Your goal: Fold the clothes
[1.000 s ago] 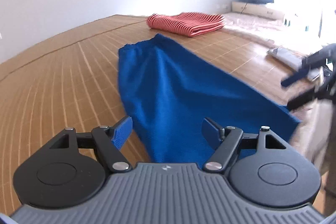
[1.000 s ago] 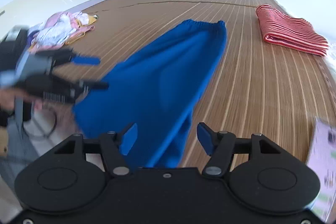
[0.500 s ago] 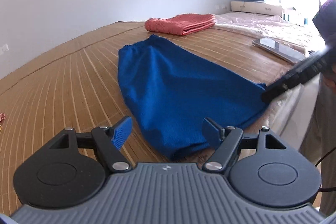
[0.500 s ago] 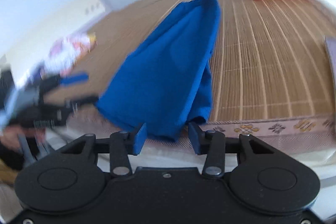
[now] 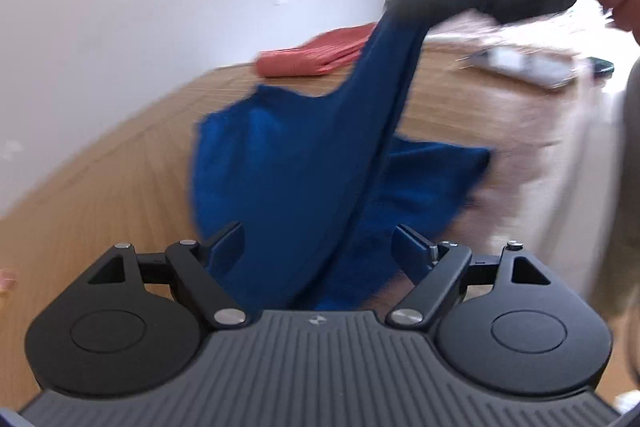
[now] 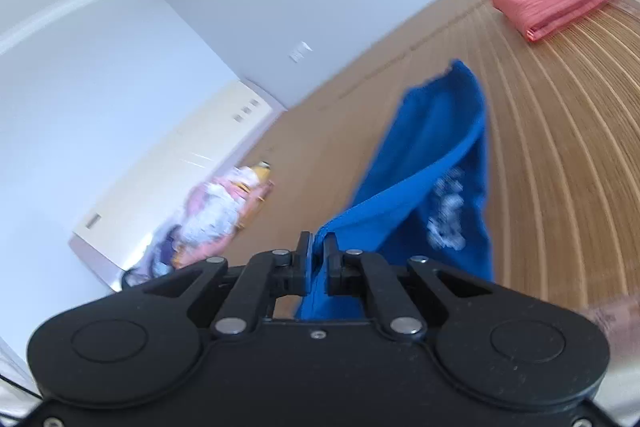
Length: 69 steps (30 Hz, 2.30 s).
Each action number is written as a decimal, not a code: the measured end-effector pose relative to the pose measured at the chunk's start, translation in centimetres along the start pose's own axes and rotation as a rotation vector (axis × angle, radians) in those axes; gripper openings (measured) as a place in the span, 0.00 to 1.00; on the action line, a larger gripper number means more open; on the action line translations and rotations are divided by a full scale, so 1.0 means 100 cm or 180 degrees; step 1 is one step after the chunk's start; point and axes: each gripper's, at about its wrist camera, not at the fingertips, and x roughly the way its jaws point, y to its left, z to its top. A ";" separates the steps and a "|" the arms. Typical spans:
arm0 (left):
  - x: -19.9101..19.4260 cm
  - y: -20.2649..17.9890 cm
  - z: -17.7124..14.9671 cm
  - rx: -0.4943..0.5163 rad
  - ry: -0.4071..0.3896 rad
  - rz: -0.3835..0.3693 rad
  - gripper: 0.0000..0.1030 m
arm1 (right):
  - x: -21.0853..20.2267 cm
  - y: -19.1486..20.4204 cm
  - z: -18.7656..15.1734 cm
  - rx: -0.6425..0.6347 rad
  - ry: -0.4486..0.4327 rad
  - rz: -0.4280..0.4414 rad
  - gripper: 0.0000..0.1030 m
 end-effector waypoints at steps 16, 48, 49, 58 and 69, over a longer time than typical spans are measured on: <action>-0.012 0.050 -0.029 -0.0057 0.0683 0.1063 0.83 | 0.007 -0.034 -0.026 -0.0031 0.0374 -0.0991 0.05; 0.011 0.000 0.006 0.0407 0.0102 0.0063 0.83 | 0.098 -0.038 0.013 -0.1835 0.0499 -0.2080 0.27; 0.011 0.003 0.006 0.0359 0.0117 0.0044 0.84 | 0.094 -0.039 0.013 -0.1828 0.0468 -0.2147 0.29; -0.001 0.030 0.002 0.0015 0.0150 0.0039 0.84 | 0.029 -0.019 -0.025 -0.1054 0.0670 -0.1286 0.36; -0.017 0.032 -0.003 -0.0101 0.0206 0.0014 0.84 | -0.022 -0.044 -0.038 -0.0230 0.0313 -0.1080 0.31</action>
